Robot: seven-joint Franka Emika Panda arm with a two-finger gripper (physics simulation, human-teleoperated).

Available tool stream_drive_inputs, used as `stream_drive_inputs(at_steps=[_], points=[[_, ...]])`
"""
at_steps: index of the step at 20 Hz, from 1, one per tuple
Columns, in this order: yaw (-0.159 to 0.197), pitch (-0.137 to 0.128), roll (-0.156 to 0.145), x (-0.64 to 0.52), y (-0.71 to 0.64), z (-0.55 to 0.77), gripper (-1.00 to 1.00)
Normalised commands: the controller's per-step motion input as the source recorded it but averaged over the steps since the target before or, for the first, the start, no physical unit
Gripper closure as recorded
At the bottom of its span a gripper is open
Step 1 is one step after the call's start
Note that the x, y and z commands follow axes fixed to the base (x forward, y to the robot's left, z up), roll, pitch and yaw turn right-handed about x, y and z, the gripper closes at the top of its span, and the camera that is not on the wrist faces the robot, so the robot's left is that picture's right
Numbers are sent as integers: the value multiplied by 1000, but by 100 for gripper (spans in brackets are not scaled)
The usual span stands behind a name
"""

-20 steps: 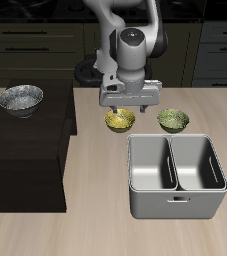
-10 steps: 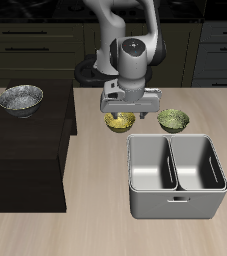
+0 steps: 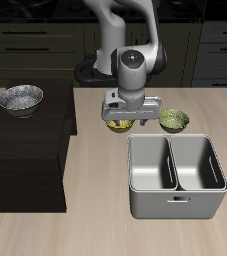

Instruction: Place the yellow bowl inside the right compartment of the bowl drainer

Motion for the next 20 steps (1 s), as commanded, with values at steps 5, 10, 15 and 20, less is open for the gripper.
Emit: stream_drive_inputs(at_steps=[5, 10, 15, 20], points=[[1, -8, -1, 38, -30, 19, 100], [-4, -2, 7, 21, 4, 59, 100], [12, -23, 10, 1, 36, 115, 100], [7, -45, 22, -49, 45, 428, 100]])
